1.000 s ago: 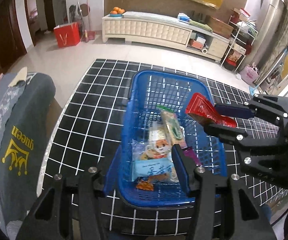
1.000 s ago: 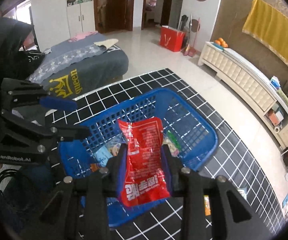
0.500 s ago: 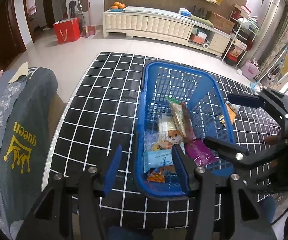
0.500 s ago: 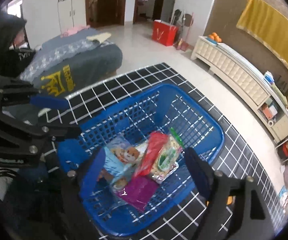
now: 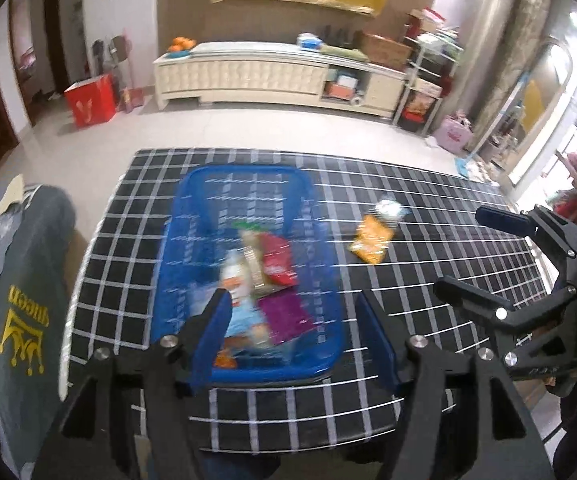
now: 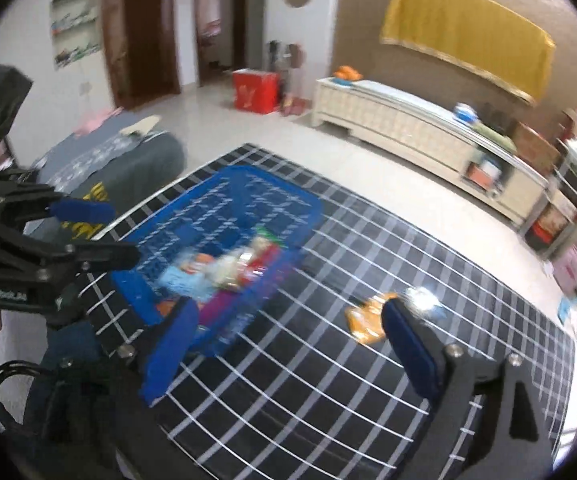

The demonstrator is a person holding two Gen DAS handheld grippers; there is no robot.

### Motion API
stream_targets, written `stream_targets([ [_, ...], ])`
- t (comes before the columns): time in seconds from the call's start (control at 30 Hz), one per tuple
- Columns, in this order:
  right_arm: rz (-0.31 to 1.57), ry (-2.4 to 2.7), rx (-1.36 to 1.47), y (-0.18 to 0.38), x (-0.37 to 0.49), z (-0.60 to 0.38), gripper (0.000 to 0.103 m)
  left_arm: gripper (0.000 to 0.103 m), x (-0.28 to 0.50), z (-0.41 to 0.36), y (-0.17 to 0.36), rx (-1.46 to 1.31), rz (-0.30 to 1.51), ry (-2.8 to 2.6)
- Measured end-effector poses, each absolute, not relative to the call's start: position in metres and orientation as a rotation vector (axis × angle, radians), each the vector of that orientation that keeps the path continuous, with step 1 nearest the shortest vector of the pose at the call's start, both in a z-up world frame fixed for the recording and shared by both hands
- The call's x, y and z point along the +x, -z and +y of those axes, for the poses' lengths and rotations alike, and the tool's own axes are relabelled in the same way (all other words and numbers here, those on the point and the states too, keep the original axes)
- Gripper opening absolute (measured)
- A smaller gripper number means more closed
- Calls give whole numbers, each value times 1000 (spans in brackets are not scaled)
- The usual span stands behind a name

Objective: Organize snacks
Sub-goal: 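Move both tools back over the orange pack and clear pouch, then grasp the orange pack with the left tool and lift it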

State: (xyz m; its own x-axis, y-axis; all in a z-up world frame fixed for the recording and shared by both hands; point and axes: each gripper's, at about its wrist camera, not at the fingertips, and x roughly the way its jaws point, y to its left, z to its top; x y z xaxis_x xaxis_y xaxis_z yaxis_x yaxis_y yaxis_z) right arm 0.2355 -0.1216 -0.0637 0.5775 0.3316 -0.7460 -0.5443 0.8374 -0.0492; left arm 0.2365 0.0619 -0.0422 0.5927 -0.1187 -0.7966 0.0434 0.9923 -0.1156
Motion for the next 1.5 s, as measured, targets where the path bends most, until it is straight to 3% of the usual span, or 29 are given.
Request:
stream_targets([
  [0.3,824,-339,-210,69,251,-213,95,66,286,-29,60,-15,990,182],
  [0.57,902,-175,-146,109,281,-287,95,66,340,-90,99,-7,1037,115],
  [0.97,982,-208,-21,176,329,-320,95,68,423,-120,213,40,1200,153],
  [1.17,1004,-265,-16,202,340,-319,95,68,450,-140,251,217,1232,229],
  [1.27,1014,-293,7,209,346,-327,95,87,459,-144,259,263,1225,228],
  [1.5,1011,-327,6,219,357,-336,95,89,484,-125,268,259,1238,185],
])
